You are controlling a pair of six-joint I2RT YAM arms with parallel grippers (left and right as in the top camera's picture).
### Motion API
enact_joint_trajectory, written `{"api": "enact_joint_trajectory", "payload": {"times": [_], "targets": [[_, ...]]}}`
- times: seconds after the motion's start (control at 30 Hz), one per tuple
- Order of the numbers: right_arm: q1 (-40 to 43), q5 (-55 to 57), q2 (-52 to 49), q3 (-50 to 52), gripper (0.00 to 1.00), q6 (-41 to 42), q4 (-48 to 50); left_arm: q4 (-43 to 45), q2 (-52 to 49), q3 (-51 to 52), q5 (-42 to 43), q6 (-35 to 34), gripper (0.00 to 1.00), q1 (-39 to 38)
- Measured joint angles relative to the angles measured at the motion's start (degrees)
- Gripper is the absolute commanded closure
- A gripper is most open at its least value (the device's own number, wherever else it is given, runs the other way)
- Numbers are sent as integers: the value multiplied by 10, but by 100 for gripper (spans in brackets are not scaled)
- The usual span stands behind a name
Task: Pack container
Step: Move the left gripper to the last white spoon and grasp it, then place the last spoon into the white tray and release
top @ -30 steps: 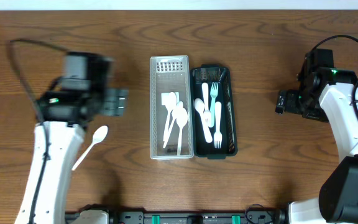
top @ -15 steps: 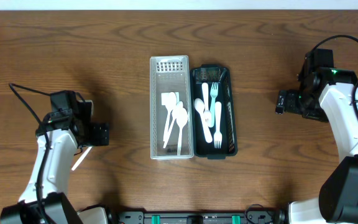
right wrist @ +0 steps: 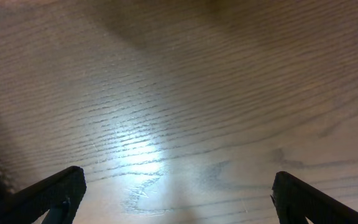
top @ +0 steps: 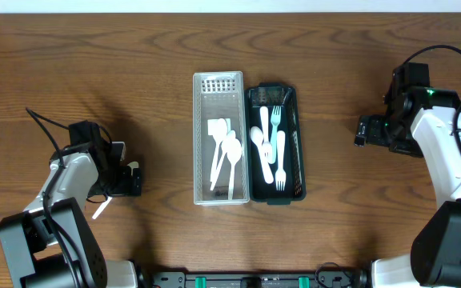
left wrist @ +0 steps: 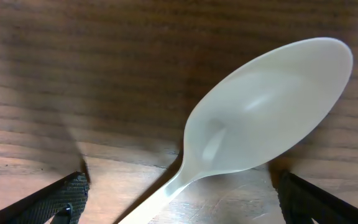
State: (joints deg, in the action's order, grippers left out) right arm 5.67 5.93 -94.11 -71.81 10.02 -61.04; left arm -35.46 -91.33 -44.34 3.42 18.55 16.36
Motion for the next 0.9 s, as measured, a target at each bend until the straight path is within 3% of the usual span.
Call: {"api": "enact_joint_trajectory", "payload": {"times": [0.2,0.67,0.73,0.9], "targets": [[0,0,0,0,1,0,0,1,-15,-11,8,5,14,0],[0,0,0,0,1,0,0,12,-27,-23,12,7,89,0],[0,0,0,0,1,0,0,13,-27,-23,12,8,94,0],[0,0,0,0,1,0,0,12,-27,-24,12,10,94,0]]}}
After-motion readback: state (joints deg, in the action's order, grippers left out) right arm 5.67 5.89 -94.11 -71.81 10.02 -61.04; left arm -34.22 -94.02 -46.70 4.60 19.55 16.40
